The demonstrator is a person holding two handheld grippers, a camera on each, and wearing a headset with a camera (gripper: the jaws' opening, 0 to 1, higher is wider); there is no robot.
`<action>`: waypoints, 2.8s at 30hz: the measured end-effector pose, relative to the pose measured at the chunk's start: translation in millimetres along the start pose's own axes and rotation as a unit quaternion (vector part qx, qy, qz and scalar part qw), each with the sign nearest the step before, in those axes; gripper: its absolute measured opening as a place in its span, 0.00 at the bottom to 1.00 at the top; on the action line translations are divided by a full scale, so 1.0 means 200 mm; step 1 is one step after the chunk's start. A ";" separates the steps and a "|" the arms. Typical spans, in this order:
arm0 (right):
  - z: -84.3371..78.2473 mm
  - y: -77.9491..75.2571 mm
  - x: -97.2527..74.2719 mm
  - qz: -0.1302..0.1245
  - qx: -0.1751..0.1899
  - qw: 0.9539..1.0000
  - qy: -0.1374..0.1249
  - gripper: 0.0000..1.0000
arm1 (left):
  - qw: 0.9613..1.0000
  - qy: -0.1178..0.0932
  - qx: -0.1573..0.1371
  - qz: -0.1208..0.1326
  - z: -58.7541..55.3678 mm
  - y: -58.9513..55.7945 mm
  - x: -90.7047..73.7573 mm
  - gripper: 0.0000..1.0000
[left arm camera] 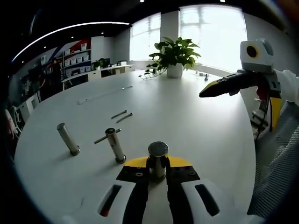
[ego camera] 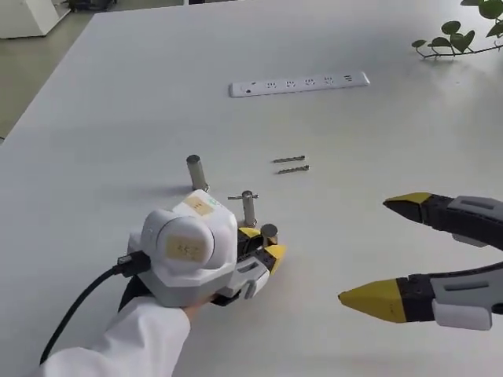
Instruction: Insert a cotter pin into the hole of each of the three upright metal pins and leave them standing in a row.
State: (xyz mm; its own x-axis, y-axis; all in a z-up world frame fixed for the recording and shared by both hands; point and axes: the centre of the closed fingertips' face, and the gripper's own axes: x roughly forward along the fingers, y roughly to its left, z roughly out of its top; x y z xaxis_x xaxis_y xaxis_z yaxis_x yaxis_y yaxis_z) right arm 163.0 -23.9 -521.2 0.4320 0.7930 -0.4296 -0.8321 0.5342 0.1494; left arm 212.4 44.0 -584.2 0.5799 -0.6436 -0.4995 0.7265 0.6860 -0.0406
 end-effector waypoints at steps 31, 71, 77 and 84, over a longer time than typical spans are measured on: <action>-0.01 0.03 -0.01 0.009 0.001 1.000 0.007 0.86 | 0.992 -0.011 -0.006 -0.126 -0.01 -0.05 -0.32 0.86; 0.11 -0.22 0.00 0.059 -0.085 0.988 0.114 0.81 | 0.989 -0.021 -0.077 -0.125 -0.08 0.05 -0.54 0.99; 0.11 -0.30 0.04 0.077 -0.108 0.980 0.148 0.80 | 0.990 -0.025 -0.082 -0.115 -0.09 0.09 -0.59 0.99; 0.15 -0.32 0.14 0.126 -0.117 0.971 0.168 0.81 | 0.990 -0.026 -0.093 -0.107 -0.10 0.12 -0.62 0.99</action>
State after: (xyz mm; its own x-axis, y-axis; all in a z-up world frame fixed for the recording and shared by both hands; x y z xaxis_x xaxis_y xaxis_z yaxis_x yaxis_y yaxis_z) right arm 237.5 -27.1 -516.6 0.0994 0.7285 -0.6778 -0.9697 0.2237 0.0983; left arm 150.4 146.7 -541.6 0.4412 -0.7942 -0.4178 0.7570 0.5794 -0.3020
